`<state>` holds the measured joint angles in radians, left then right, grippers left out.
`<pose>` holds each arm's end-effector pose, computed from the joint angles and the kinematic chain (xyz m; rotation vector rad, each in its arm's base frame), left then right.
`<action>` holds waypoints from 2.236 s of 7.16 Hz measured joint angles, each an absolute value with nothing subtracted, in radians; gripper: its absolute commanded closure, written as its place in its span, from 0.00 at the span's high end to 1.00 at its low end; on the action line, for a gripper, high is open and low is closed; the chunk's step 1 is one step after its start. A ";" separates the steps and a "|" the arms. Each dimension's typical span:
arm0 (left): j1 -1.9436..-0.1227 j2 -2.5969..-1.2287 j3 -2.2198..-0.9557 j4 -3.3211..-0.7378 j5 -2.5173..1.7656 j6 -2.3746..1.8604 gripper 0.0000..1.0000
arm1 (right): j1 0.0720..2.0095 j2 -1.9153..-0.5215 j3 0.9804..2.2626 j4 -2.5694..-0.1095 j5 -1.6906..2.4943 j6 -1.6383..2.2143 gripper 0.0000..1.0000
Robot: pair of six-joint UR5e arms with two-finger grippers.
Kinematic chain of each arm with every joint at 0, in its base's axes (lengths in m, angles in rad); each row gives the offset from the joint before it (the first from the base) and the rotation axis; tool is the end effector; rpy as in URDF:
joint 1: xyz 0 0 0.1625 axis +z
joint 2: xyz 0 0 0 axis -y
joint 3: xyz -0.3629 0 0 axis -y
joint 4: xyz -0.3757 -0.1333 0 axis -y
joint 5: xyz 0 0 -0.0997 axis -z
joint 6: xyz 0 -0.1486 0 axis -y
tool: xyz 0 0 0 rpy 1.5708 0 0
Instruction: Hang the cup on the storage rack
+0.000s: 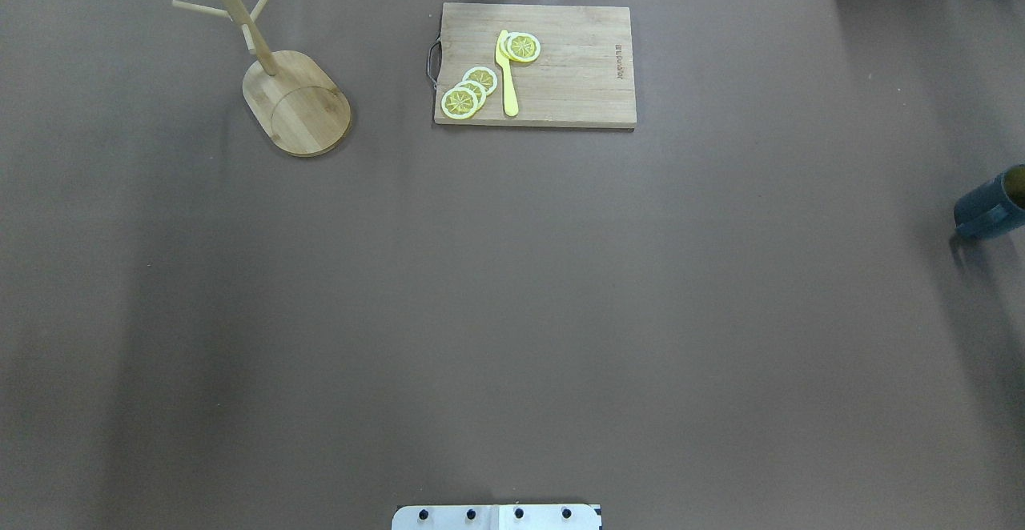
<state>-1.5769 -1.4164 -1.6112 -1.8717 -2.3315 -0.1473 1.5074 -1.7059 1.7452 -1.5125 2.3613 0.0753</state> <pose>-0.0335 -0.4352 0.6511 0.1239 0.7691 -0.0745 0.0000 -0.4368 0.6017 0.0375 -0.7943 -0.0273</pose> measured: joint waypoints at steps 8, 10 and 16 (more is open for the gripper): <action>-1.575 -1.398 -1.607 -1.963 -2.415 -0.147 0.98 | 1.506 -1.706 1.733 -1.514 2.435 0.076 1.00; -1.575 -1.396 -1.606 -1.965 -2.425 -0.148 0.98 | 1.505 -1.704 1.733 -1.513 2.455 0.076 1.00; -1.575 -1.394 -1.607 -1.986 -2.429 -0.149 0.98 | 1.505 -1.607 1.602 -1.485 2.435 0.077 1.00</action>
<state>-1.5754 -1.3944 -1.6066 -1.9863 -2.4291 -0.1488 1.5048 -1.6073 1.6016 -1.4854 2.4351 0.0767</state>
